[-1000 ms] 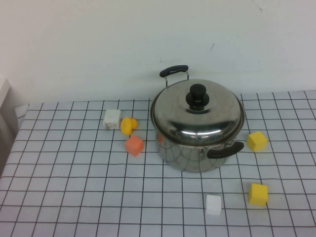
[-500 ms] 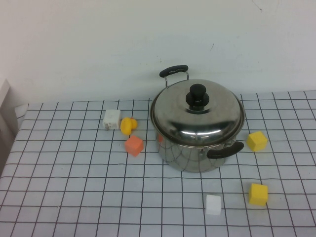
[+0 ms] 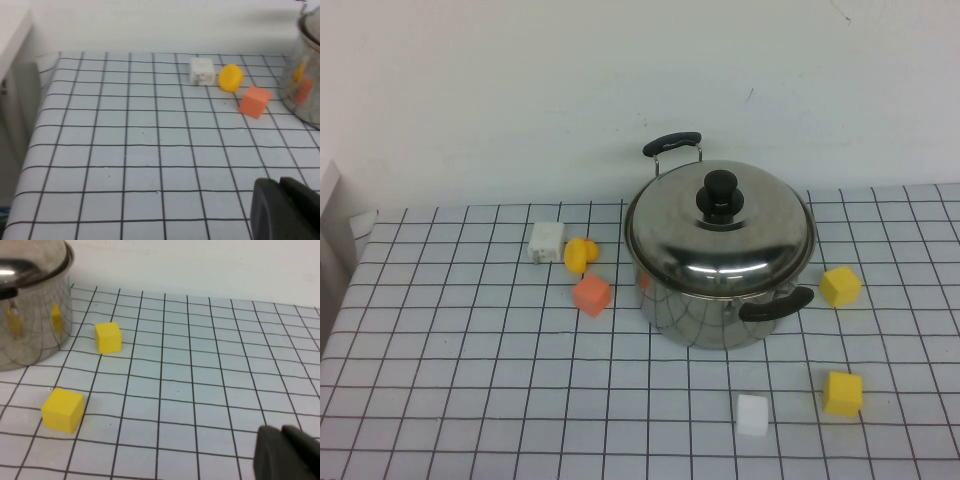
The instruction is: Cover the pot
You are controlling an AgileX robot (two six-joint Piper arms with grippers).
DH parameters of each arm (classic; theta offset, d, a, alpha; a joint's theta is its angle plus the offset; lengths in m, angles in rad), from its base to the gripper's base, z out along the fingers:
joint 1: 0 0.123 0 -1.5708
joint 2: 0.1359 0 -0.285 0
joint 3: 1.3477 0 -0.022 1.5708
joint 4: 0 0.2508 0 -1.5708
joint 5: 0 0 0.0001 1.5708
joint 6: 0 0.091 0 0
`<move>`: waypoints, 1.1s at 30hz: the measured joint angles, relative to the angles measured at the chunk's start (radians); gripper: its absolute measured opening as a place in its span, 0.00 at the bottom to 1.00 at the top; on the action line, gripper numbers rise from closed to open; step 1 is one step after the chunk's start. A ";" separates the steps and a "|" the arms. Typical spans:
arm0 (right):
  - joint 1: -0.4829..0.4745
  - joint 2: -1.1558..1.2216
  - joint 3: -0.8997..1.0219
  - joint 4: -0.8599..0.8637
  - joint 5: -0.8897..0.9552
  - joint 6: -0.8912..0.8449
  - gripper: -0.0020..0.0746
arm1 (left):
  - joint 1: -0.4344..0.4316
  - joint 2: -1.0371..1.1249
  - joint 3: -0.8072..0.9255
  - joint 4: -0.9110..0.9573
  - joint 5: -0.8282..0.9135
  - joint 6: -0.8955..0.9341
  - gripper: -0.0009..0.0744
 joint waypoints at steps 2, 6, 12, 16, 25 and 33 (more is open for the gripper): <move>0.000 0.000 0.000 0.000 0.000 0.000 0.04 | -0.012 0.000 0.000 0.000 0.000 0.002 0.01; 0.000 0.000 0.000 0.000 0.000 0.000 0.04 | -0.012 0.000 0.000 -0.002 0.000 0.004 0.01; 0.000 0.000 0.000 0.000 0.000 0.000 0.04 | -0.012 0.000 0.000 -0.002 0.000 -0.017 0.01; 0.000 0.000 0.000 0.000 0.000 0.000 0.04 | -0.012 0.000 0.000 -0.002 0.000 -0.042 0.01; 0.000 0.000 0.000 0.000 0.000 0.000 0.04 | -0.012 0.000 0.000 -0.004 0.002 -0.052 0.01; 0.000 0.000 0.000 0.000 0.000 0.000 0.04 | -0.010 0.000 0.000 -0.004 0.003 -0.056 0.01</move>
